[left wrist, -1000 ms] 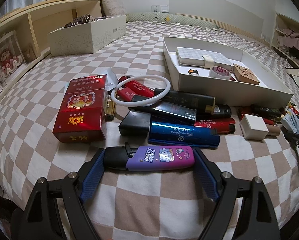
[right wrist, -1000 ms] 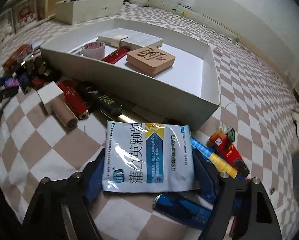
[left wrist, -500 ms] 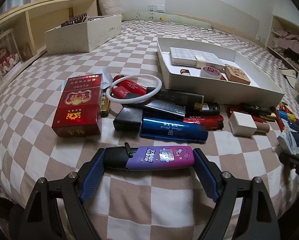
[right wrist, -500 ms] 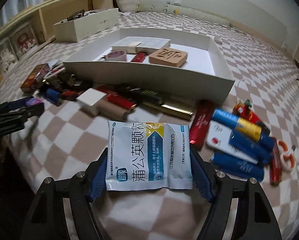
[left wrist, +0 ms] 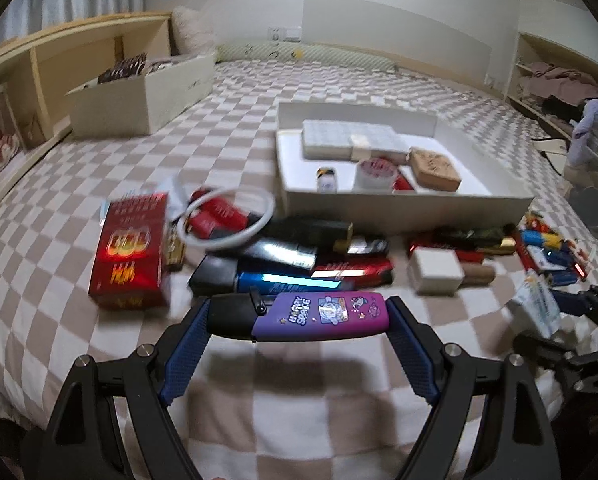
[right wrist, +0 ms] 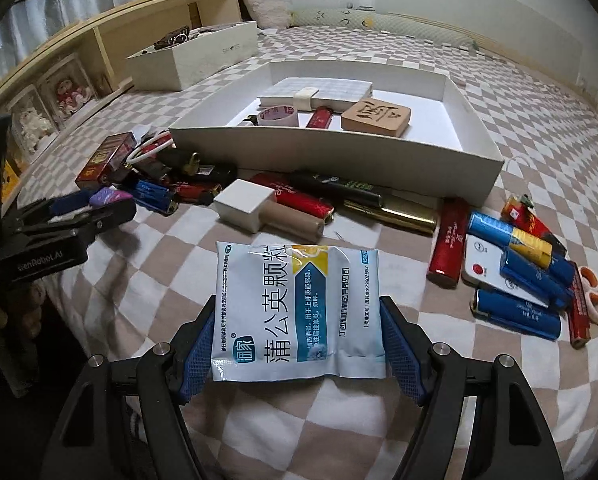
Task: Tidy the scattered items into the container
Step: 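Carry purple lighter into white tray and open left gripper while right carries sachet toward tray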
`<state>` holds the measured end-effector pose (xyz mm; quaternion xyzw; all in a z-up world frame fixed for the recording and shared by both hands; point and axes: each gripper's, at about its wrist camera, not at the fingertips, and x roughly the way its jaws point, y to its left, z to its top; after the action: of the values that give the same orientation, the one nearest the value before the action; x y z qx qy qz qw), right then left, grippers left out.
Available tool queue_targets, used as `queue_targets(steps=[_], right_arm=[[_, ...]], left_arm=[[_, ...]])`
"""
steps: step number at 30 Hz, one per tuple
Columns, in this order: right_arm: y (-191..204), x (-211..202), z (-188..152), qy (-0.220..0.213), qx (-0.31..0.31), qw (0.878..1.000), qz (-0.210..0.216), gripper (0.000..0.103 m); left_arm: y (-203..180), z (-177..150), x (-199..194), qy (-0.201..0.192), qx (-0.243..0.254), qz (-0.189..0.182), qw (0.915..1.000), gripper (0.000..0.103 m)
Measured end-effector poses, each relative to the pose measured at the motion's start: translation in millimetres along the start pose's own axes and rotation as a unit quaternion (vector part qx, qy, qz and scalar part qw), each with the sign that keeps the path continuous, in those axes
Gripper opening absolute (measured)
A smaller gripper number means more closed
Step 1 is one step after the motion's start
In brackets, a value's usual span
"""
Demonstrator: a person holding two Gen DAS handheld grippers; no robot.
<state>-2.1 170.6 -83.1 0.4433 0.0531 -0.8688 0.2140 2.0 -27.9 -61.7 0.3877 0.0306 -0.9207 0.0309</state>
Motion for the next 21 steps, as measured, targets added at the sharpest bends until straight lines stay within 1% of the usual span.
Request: queue_targets(steps=[5,9,16,21], right_arm=[[-10.6,-5.1,16.2,-0.016,0.016,1.000,-0.006,0.076],[-22.4,-9.3,35.7,-0.033,0.029,0.999,-0.013,0.076],[-41.2,-9.6,71.8,-0.059,0.049,0.997,-0.016,0.076],[-52.2,-3.8,97.6,-0.073,0.061,0.995,-0.018,0.076]], left_arm=[[-10.7,17.8,3.0,-0.012,0.006,-0.007,0.9999,0.085],[-18.5,34.5,6.7,-0.024,0.009,-0.015,0.9995,0.085],[-29.1,74.5,16.9,-0.049,0.010,-0.024,0.9984,0.085],[-31.8,96.0,29.4,-0.054,0.005,-0.027,0.9982,0.085]])
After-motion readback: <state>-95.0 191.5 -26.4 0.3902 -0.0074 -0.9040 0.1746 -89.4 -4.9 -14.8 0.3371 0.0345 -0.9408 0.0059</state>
